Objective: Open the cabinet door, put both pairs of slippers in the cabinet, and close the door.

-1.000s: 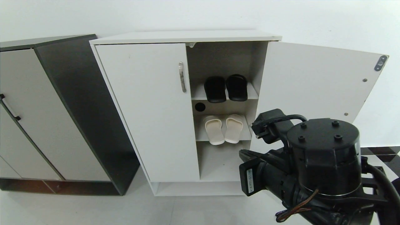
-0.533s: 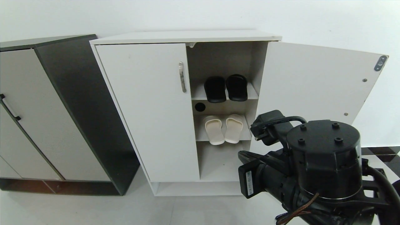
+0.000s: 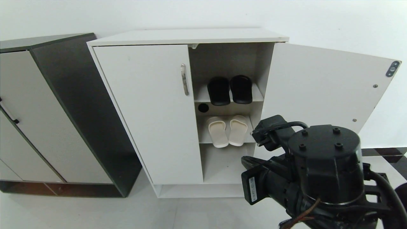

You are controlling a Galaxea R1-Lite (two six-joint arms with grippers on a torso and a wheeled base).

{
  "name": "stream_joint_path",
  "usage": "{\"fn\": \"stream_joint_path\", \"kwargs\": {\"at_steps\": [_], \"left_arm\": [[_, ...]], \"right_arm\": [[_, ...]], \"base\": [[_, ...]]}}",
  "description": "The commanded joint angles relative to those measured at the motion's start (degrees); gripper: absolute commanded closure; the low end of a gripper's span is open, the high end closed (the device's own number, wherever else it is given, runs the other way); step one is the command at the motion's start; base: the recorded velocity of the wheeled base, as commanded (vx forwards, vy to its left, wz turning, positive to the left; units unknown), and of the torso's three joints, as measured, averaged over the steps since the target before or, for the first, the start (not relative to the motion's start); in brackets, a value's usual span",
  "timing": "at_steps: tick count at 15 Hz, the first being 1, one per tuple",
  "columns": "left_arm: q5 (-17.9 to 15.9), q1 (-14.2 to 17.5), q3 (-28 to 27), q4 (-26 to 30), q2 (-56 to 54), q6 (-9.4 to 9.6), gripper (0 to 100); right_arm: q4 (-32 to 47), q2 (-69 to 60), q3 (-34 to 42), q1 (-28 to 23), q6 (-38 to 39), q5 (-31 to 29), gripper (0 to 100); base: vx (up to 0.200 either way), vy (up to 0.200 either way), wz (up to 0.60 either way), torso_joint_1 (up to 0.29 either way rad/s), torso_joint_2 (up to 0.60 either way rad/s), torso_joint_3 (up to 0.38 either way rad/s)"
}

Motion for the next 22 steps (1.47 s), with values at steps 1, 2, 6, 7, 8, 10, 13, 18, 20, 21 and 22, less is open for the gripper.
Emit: {"fn": "stream_joint_path", "kwargs": {"at_steps": [1, 2, 6, 7, 8, 10, 13, 18, 20, 21, 22], "left_arm": [[0.00, -0.04, -0.02, -0.05, 0.08, 0.08, 100], [0.00, -0.04, -0.02, -0.05, 0.08, 0.08, 100], [0.00, -0.04, -0.02, -0.05, 0.08, 0.08, 100], [0.00, -0.04, -0.02, -0.05, 0.08, 0.08, 100], [0.00, -0.04, -0.02, -0.05, 0.08, 0.08, 100], [0.00, -0.04, -0.02, -0.05, 0.08, 0.08, 100], [0.00, -0.04, -0.02, -0.05, 0.08, 0.08, 100], [0.00, -0.04, -0.02, -0.05, 0.08, 0.08, 100], [0.00, -0.04, -0.02, -0.05, 0.08, 0.08, 100], [0.00, -0.04, -0.02, -0.05, 0.08, 0.08, 100], [0.00, -0.04, -0.02, -0.05, 0.08, 0.08, 100]], "right_arm": [[-0.19, 0.15, -0.04, -0.08, 0.01, 0.00, 100], [-0.19, 0.24, -0.04, -0.08, 0.01, 0.00, 100], [-0.27, 0.86, -0.04, -0.52, 0.01, 0.00, 100], [-0.27, 0.77, -0.04, -0.52, 0.01, 0.00, 100], [-0.27, 0.77, -0.04, -0.52, 0.01, 0.00, 100], [-0.27, 0.86, 0.04, -0.52, 0.01, 0.00, 100], [-0.27, 0.77, 0.31, -0.70, 0.01, 0.00, 100], [-0.27, 0.77, 0.31, -0.70, 0.01, 0.00, 100], [-0.27, 0.77, 0.31, -0.70, 0.01, 0.00, 100], [-0.27, 0.77, 0.31, -0.70, 0.01, 0.00, 100], [-0.27, 0.77, 0.31, -0.70, 0.01, 0.00, 100]], "base": [[0.000, 0.000, 0.00, 0.061, -0.46, -0.369], [0.000, 0.000, 0.00, 0.056, -0.57, -0.373], [0.000, 0.000, 0.00, 0.091, -0.49, -0.350], [0.000, 0.000, 0.00, 0.134, -0.46, -0.330], [0.000, 0.000, 0.00, 0.139, -0.47, -0.325], [0.000, 0.000, 0.00, 0.141, -0.48, -0.330], [0.000, 0.000, 0.00, 0.163, -0.48, -0.317], [0.000, 0.000, 0.00, 0.194, -0.49, -0.312], [0.000, 0.000, 0.00, 0.212, -0.52, -0.322], [0.000, 0.000, 0.00, 0.222, -0.53, -0.310], [0.000, 0.000, 0.00, 0.237, -0.53, -0.315]]}}
